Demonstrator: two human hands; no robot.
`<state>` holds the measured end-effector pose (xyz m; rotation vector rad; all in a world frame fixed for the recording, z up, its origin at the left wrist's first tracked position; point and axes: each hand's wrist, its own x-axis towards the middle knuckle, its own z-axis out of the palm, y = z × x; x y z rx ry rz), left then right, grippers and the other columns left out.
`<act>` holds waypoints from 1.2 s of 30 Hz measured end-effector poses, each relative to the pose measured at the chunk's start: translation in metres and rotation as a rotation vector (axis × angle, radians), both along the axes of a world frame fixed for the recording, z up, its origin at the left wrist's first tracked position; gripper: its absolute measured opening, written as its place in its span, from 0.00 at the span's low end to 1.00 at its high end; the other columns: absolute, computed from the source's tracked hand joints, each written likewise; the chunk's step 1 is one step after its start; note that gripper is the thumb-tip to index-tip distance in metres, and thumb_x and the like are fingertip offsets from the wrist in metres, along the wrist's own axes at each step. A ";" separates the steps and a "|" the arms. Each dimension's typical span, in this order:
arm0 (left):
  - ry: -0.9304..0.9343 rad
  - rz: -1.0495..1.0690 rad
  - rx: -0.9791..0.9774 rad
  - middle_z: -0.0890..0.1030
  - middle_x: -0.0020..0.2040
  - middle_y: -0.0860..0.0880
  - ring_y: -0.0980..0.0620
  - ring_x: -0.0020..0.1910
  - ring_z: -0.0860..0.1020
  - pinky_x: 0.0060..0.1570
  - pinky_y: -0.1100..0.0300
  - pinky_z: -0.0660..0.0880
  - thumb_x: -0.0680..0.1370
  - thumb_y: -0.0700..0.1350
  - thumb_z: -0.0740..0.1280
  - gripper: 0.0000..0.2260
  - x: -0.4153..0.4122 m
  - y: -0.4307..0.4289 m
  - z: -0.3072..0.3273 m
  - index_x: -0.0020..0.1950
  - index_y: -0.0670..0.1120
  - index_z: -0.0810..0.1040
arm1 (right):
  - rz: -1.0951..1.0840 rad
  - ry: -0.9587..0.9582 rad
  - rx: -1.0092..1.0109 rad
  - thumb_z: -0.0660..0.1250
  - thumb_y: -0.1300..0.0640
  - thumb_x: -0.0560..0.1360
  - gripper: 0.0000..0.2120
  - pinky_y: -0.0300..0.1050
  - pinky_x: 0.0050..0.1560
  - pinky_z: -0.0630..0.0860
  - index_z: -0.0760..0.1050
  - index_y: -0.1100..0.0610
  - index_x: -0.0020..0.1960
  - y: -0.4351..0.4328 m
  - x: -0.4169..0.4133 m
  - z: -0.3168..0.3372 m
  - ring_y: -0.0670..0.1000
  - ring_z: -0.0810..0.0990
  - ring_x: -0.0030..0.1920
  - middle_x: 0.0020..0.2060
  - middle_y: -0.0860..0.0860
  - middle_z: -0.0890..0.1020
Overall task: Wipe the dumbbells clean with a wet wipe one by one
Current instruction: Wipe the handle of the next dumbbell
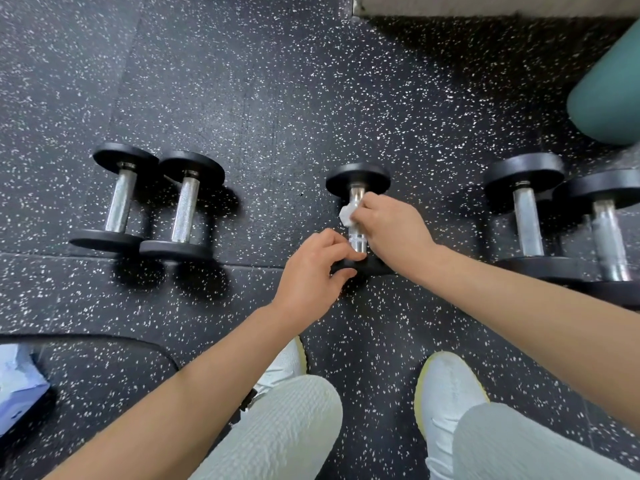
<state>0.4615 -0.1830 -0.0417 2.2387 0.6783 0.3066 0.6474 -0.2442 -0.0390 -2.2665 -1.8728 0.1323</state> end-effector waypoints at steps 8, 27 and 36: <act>-0.007 -0.038 0.047 0.78 0.54 0.58 0.54 0.54 0.75 0.50 0.51 0.79 0.76 0.40 0.77 0.12 0.006 -0.007 0.003 0.57 0.53 0.86 | -0.087 0.002 0.024 0.67 0.61 0.78 0.08 0.52 0.33 0.77 0.83 0.53 0.51 0.028 0.021 0.007 0.58 0.78 0.36 0.42 0.52 0.77; -0.031 -0.024 0.068 0.79 0.53 0.56 0.52 0.54 0.76 0.51 0.50 0.79 0.78 0.44 0.76 0.07 0.005 -0.009 0.004 0.56 0.50 0.86 | -0.114 0.145 -0.005 0.66 0.56 0.78 0.08 0.50 0.37 0.76 0.84 0.52 0.52 0.000 0.005 0.017 0.56 0.80 0.39 0.45 0.49 0.79; -0.024 -0.087 0.137 0.77 0.55 0.53 0.50 0.54 0.74 0.50 0.50 0.78 0.79 0.42 0.74 0.13 0.007 -0.017 0.006 0.63 0.50 0.85 | -0.095 0.145 -0.107 0.65 0.53 0.80 0.10 0.50 0.42 0.76 0.85 0.49 0.52 0.018 0.020 0.024 0.56 0.80 0.44 0.50 0.48 0.79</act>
